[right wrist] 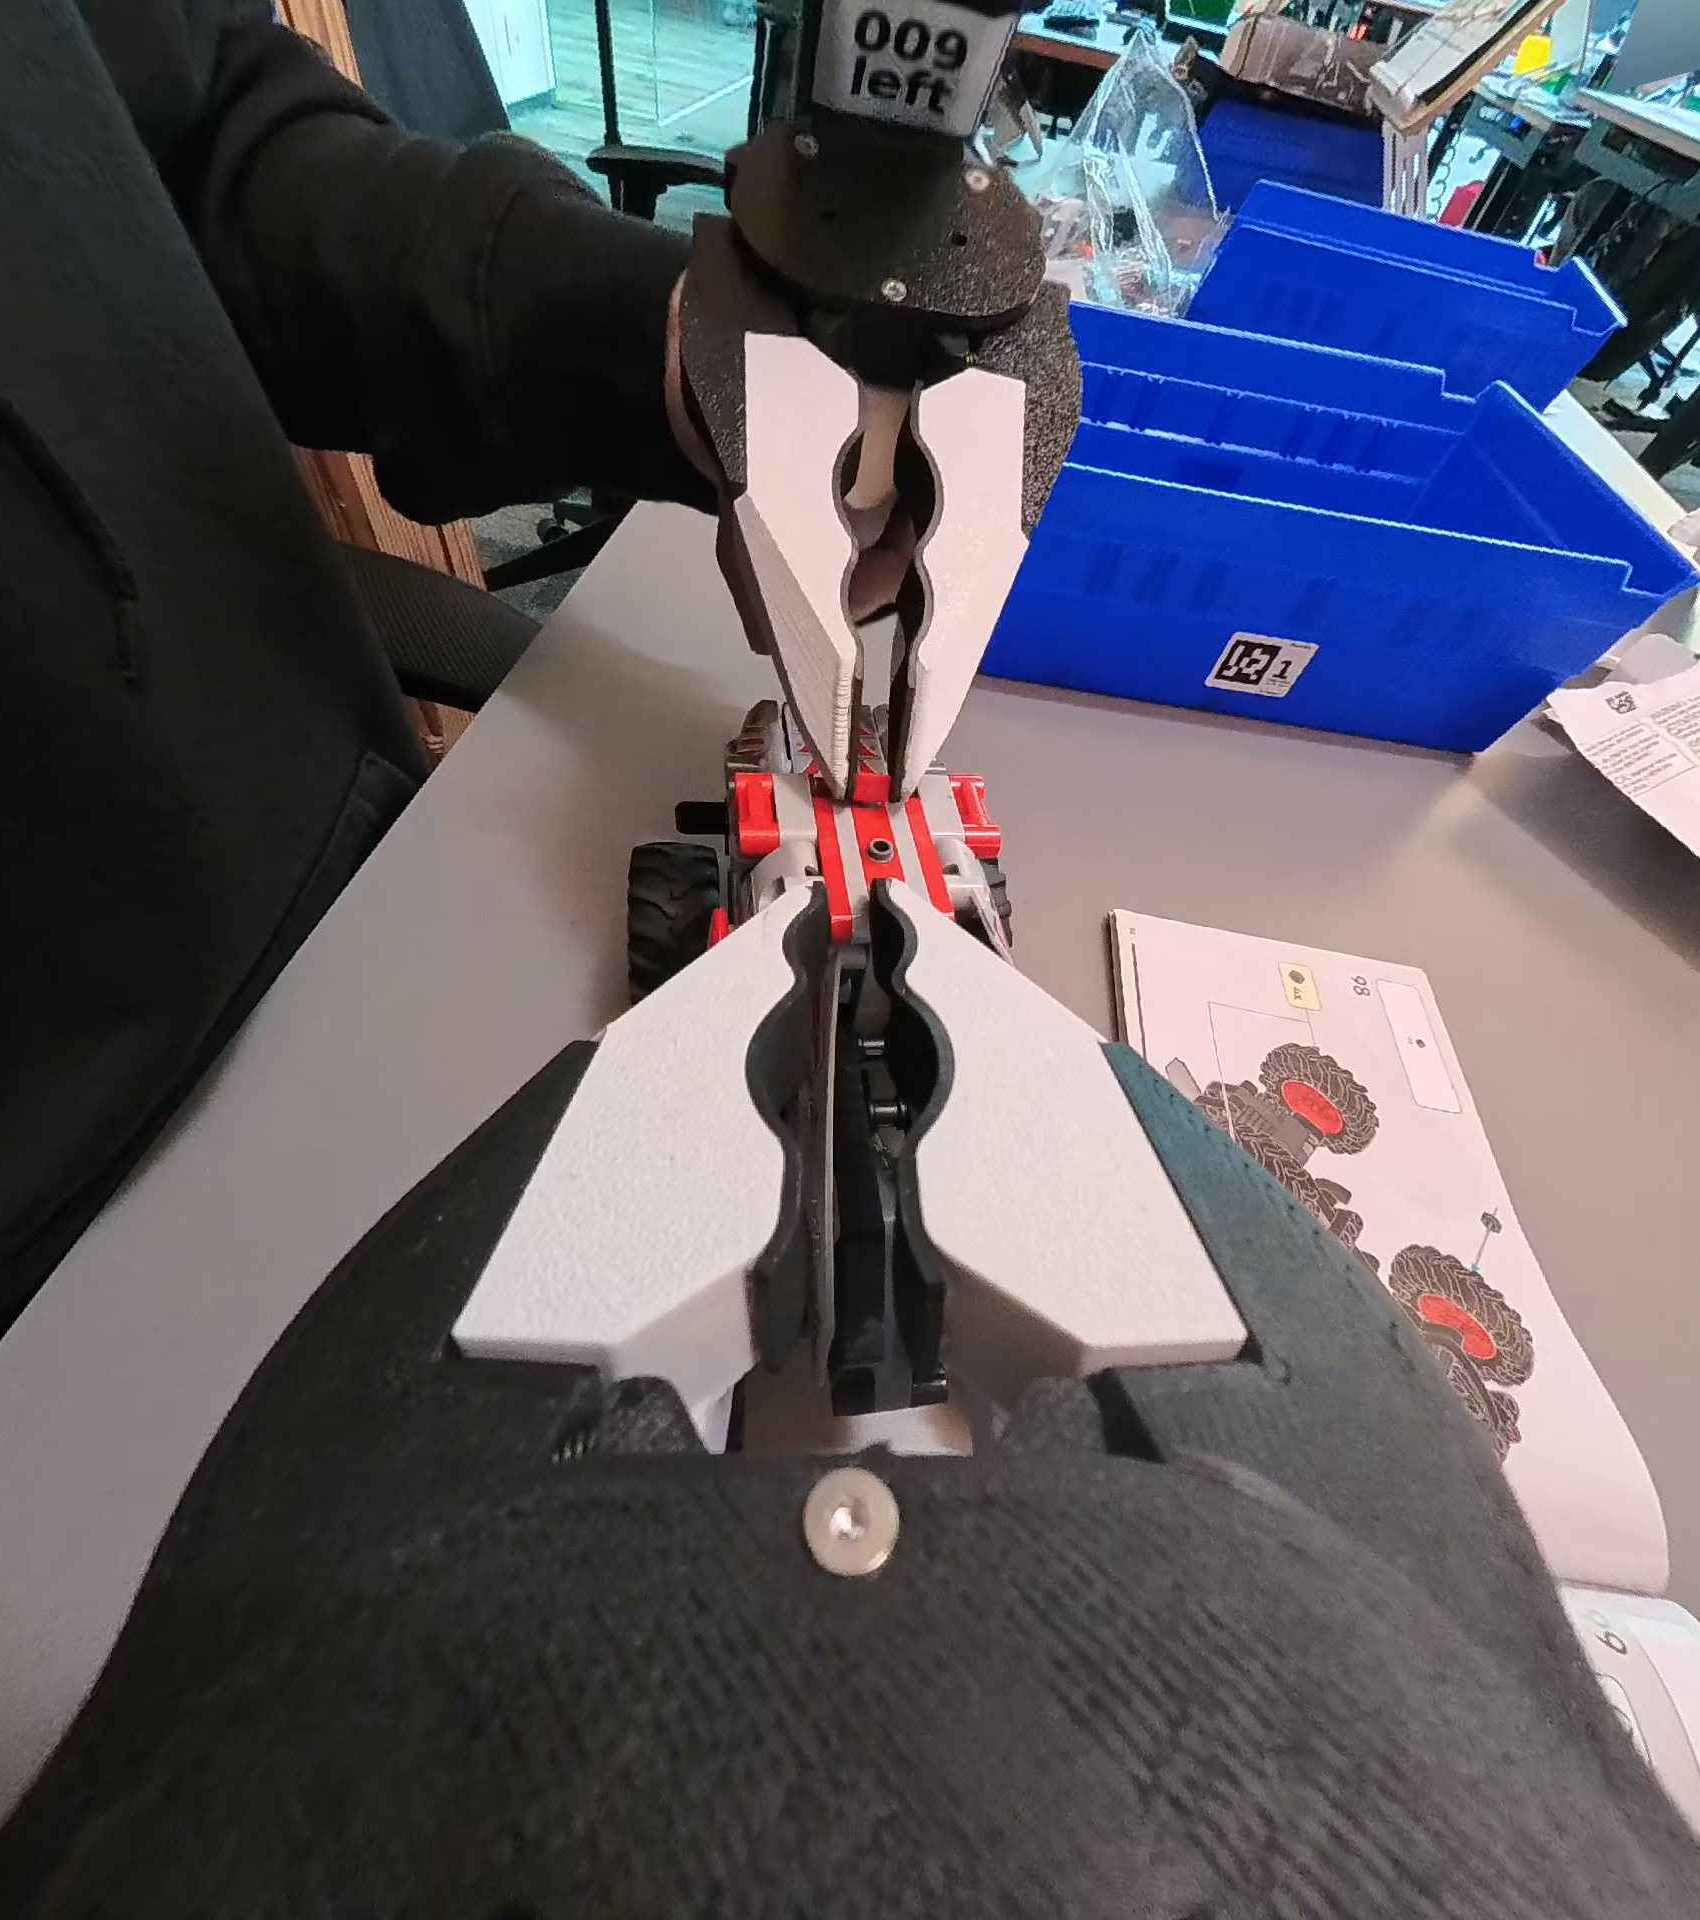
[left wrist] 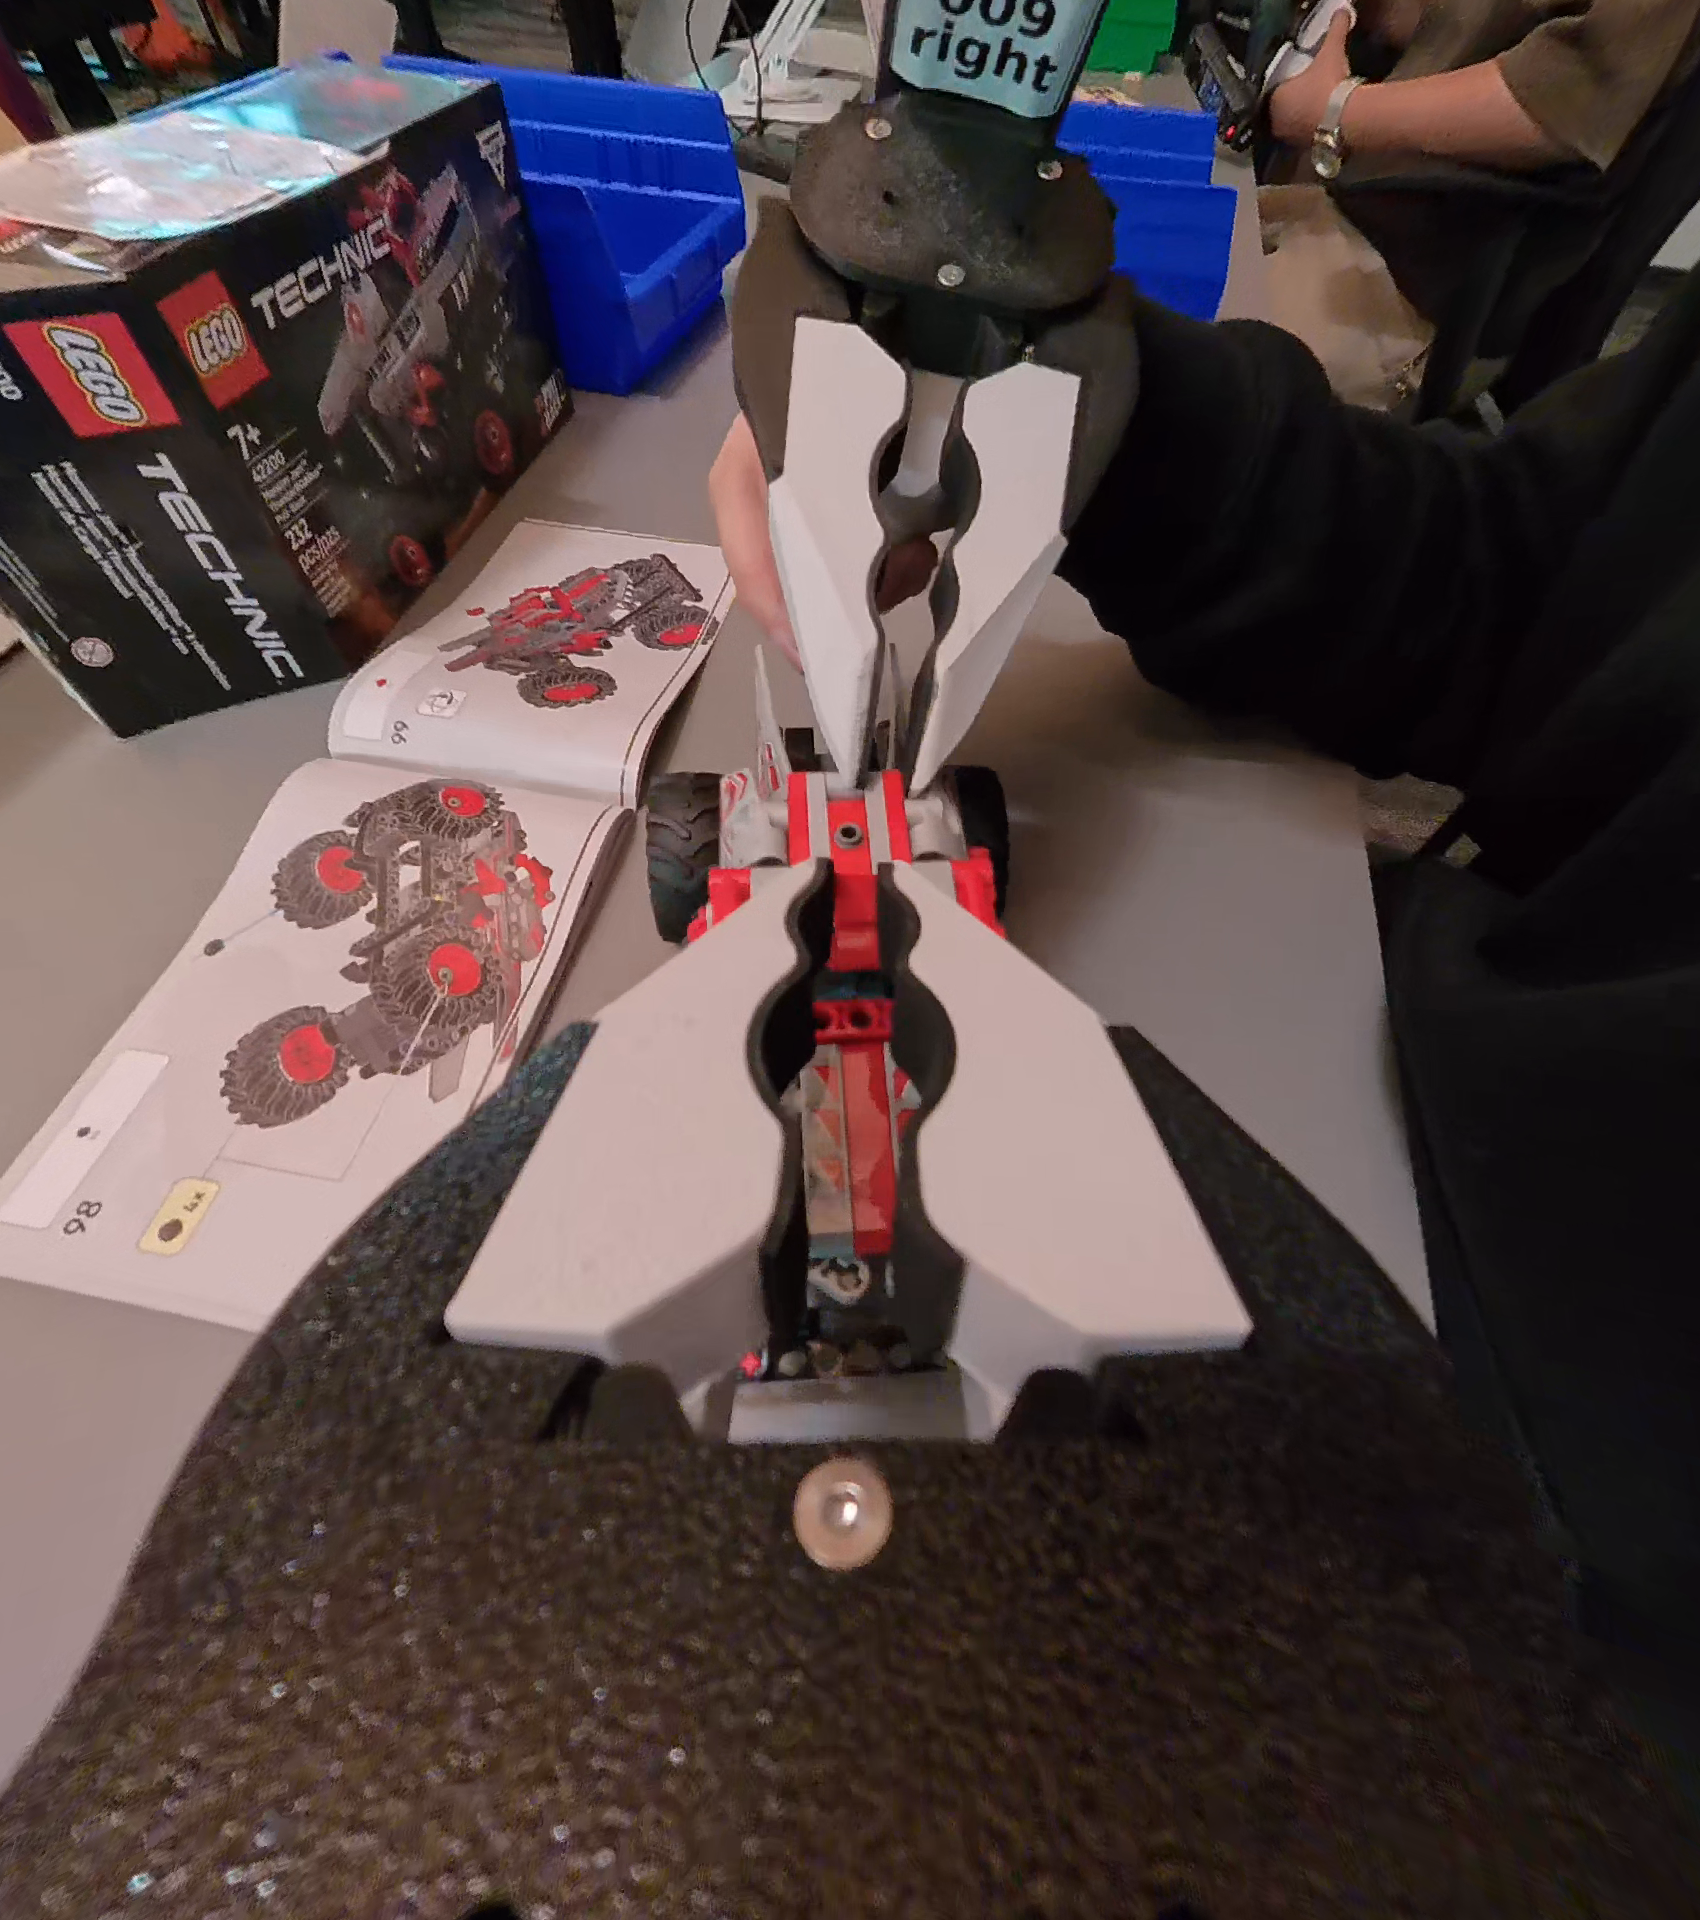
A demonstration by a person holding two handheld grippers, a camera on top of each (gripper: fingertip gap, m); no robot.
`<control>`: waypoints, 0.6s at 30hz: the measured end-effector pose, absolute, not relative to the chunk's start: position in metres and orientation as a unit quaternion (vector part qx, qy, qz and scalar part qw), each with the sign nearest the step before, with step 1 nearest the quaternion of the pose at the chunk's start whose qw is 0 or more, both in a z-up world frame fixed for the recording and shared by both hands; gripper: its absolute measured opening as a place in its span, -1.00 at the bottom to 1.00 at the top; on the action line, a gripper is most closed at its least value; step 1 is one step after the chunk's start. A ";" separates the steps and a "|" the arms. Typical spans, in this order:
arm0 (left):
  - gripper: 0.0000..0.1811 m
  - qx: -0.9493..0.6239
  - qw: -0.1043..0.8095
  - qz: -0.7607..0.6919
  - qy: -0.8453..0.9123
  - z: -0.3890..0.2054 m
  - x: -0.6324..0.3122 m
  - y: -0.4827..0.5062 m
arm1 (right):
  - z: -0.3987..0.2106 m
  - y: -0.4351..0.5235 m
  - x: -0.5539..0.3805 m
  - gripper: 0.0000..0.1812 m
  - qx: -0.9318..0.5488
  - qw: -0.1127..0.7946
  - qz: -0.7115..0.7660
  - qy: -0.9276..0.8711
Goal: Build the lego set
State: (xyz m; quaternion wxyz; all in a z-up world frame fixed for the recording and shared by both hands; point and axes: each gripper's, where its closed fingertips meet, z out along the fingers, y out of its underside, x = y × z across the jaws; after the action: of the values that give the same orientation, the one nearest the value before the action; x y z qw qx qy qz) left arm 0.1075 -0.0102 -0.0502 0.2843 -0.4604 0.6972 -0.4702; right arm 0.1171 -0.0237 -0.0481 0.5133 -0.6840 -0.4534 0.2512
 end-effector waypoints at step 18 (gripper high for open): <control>-0.94 -0.504 0.250 -0.457 0.689 -0.054 0.110 -0.010 | -0.048 -0.023 0.119 -0.93 -0.682 0.521 0.258 -0.444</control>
State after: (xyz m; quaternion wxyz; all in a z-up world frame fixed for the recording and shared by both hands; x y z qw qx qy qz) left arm 0.1104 -0.0101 -0.0544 0.2502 -0.5039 0.6891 -0.4568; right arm 0.1189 -0.0232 -0.0484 0.5208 -0.6821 -0.4441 0.2575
